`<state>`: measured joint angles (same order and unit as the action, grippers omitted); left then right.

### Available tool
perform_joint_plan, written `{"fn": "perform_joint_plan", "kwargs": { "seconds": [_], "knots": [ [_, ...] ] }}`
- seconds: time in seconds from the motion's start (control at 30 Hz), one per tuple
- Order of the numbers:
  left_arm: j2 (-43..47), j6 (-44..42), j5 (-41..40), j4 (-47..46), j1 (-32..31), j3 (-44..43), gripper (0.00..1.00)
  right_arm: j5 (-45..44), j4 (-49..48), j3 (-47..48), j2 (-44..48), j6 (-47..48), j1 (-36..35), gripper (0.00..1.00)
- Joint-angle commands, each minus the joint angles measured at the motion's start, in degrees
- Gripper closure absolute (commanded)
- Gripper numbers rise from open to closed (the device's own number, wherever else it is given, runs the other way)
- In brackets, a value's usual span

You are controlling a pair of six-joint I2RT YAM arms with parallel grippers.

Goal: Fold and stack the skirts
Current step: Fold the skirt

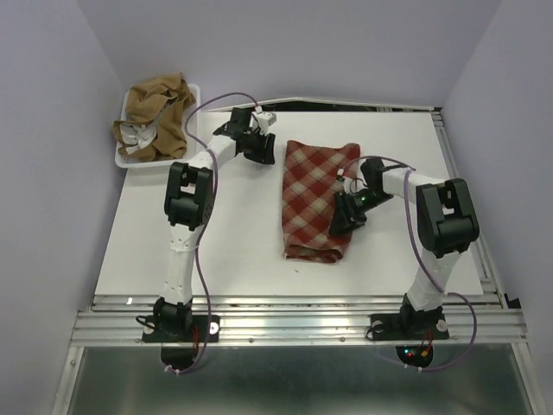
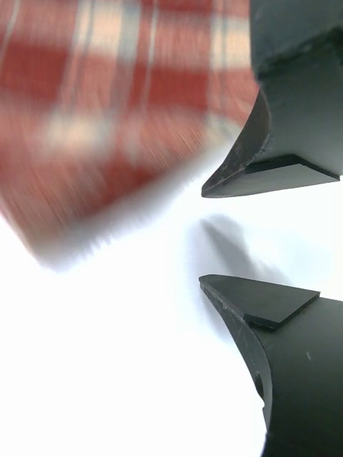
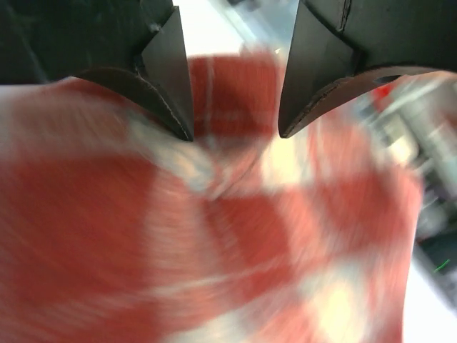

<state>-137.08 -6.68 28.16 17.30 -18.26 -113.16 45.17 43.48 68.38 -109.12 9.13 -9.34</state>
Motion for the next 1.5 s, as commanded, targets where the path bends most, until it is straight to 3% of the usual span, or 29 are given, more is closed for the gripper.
{"fn": "perform_joint_plan", "kwargs": {
  "seconds": [0.0, 0.07, 0.17, 0.27, 0.3, 0.37, 0.43, 0.6, 0.83, 0.93, 1.13, 1.23, 1.47],
  "knots": [
    [6.7, -6.8, 2.7, 5.2, 1.2, -2.7, 0.41, 13.0, 6.8, -0.2, 1.5, -1.6, -3.0, 0.44],
    [12.6, -9.7, 4.6, 4.1, 0.7, 3.0, 0.39, 7.3, 7.1, 2.9, 2.9, -0.1, -3.0, 0.45],
    [26.5, -14.8, 7.4, 2.5, 0.0, 21.3, 0.36, 2.7, 6.8, 7.0, 4.8, 0.8, -3.0, 0.45],
    [41.5, -24.2, 4.5, 0.0, -1.9, 32.9, 0.3, 3.0, 4.7, 9.7, 6.2, -3.1, -3.0, 0.44],
    [49.1, -29.0, 2.6, -1.0, -3.7, 40.5, 0.28, 3.3, 2.8, 10.8, 6.4, -4.5, -3.0, 0.44],
    [56.6, -34.8, 0.2, -3.2, -6.0, 51.1, 0.01, 4.3, 1.9, 11.5, 6.2, -5.8, -4.2, 0.44],
    [67.1, -43.6, -3.2, -5.4, -10.9, 58.0, 0.01, 2.7, 1.5, 12.1, 5.5, -6.4, -7.5, 0.44],
    [78.5, -57.3, -10.9, -9.4, -20.3, 74.7, 0.01, -1.4, -3.3, 11.5, 1.0, -8.5, -11.3, 0.44],
    [78.2, -60.2, -24.1, -26.8, -33.7, 88.6, 0.01, -2.7, -6.5, 12.0, -5.4, -8.7, -13.9, 0.45],
    [76.4, -65.6, -29.5, -42.6, -37.5, 95.9, 0.02, -4.5, -6.6, 11.7, -8.0, -7.5, -13.9, 0.46],
    [68.8, -71.1, -31.4, -56.9, -39.3, 102.5, 0.01, -6.8, -6.6, 11.2, -9.3, -6.1, -13.9, 0.46],
    [63.3, -71.7, -35.1, -68.4, -40.1, 103.5, 0.02, -7.5, -6.2, 11.2, -9.6, -5.6, -13.9, 0.47],
    [57.7, -71.2, -37.8, -76.4, -40.3, 104.3, 0.02, -8.1, -5.3, 11.3, -10.3, -3.9, -13.9, 0.47]
  ]
}}
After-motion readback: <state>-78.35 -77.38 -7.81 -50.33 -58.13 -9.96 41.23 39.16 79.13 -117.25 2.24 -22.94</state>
